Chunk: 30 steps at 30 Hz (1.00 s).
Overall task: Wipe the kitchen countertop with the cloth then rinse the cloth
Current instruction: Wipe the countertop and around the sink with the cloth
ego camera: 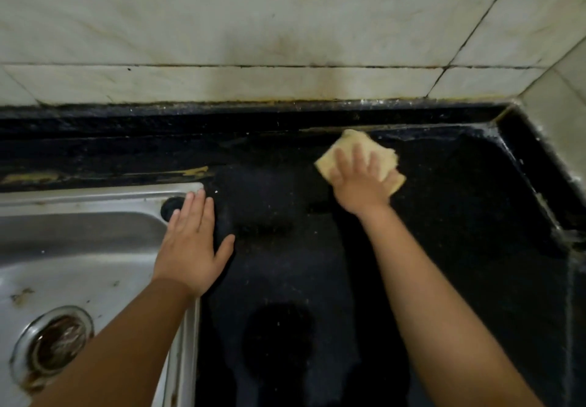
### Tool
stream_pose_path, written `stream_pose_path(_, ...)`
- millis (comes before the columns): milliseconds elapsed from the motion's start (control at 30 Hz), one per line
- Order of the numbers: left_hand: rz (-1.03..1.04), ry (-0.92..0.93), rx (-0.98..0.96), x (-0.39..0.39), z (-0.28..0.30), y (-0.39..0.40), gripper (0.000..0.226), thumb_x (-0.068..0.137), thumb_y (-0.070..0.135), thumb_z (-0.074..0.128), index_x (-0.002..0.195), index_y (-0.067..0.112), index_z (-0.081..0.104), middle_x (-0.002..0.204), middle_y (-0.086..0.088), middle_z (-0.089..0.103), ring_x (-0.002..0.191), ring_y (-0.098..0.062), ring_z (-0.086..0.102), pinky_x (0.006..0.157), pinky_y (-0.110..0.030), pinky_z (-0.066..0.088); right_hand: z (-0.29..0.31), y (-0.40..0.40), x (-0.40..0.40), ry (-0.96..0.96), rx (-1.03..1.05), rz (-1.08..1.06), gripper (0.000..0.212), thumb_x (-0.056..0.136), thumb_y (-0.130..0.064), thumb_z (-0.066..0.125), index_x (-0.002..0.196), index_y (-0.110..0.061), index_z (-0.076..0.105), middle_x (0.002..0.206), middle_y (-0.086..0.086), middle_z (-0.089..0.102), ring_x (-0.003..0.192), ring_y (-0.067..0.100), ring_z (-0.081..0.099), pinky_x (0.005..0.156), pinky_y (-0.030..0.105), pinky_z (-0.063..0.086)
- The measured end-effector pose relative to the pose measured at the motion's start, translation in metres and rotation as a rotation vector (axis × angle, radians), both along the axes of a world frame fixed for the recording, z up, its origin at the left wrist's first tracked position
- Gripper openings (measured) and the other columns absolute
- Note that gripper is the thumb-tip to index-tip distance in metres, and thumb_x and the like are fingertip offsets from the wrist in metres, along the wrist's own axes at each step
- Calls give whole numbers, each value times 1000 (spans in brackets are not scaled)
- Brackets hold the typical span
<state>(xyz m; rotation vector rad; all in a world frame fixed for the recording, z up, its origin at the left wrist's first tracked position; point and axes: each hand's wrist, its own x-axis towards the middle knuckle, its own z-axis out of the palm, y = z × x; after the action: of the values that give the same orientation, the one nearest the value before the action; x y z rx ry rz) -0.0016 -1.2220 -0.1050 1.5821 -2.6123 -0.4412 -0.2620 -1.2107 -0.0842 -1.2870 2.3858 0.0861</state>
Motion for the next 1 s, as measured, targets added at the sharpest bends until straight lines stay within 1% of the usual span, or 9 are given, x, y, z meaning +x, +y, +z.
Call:
stream_pose_path(100, 8, 7, -14, -5, -1, -6, 99, 66, 61, 0, 144, 1, 16, 154, -11, 1, 131, -9, -15, 108, -27, -9, -6, -5, 65, 20, -74, 288, 49, 100, -39, 19, 147, -36, 8, 158, -1, -8, 144, 29, -9, 111, 57, -7)
stream_pose_path(233, 27, 2, -26, -1, 5, -10, 100, 66, 61, 0, 143, 1, 16, 154, -11, 1, 131, -8, -13, 108, -27, -8, -19, 75, 108, 87, -291, 600, 43, 90, -41, 29, 127, -38, 51, 140, 0, 49, 129, 30, 44, 105, 49, 16)
stream_pose_path(333, 34, -2, -34, -1, 12, -11, 92, 73, 60, 9, 143, 1, 15, 154, -12, 2, 135, -9, -10, 111, -30, -5, -24, 154, 76, 63, -218, 680, 43, 98, -45, 10, 131, -40, 38, 146, -8, 34, 133, 24, 29, 107, 46, 10)
stream_pose_path(400, 43, -7, -30, -1, 15, -10, 83, 78, 51, 20, 143, -1, 15, 154, -13, 3, 140, -16, -5, 113, -32, -3, -19, 176, 30, 113, -176, 593, 48, 98, -47, 4, 132, -37, 36, 144, -5, 39, 133, 24, 31, 106, 47, 18)
stream_pose_path(467, 42, -31, -26, -3, 16, -7, 78, 83, 47, 24, 143, -1, 15, 154, -14, 3, 142, -21, -2, 114, -34, -1, -8, 169, -18, 173, -105, 373, 55, 98, -47, 2, 131, -29, 41, 135, 5, 53, 124, 33, 48, 96, 55, 37)
stream_pose_path(500, 46, -49, -25, -4, 17, -5, 73, 89, 46, 27, 143, -1, 13, 154, -14, 1, 143, -22, -2, 114, -34, -2, -2, 156, -41, 186, -105, 233, 56, 97, -48, 5, 135, -26, 40, 140, 8, 48, 128, 35, 45, 96, 59, 36)
stream_pose_path(600, 59, -147, -21, -9, 20, -2, 68, 95, 41, 28, 145, 2, 4, 154, -13, -7, 143, -21, -7, 114, -33, -5, 11, 94, -98, 134, -80, -185, 50, 98, -43, 19, 147, -33, 16, 158, -1, 5, 145, 26, 4, 114, 52, 7)
stream_pose_path(733, 44, -233, -22, -12, 24, 5, 68, 96, 43, 22, 145, 3, -2, 154, -13, -12, 142, -21, -10, 114, -32, -6, 20, 17, -112, 79, -56, -470, 50, 99, -39, 14, 148, -32, 5, 158, -1, -7, 143, 30, -8, 111, 58, -3)
stream_pose_path(1000, 29, -180, -2, -14, 23, 0, 68, 95, 42, 24, 145, 3, -1, 154, -13, -11, 142, -21, -11, 114, -32, -7, 10, -45, -52, 44, -86, -426, 53, 99, -33, 15, 149, -22, -1, 157, 0, -13, 142, 33, -12, 109, 63, -6)
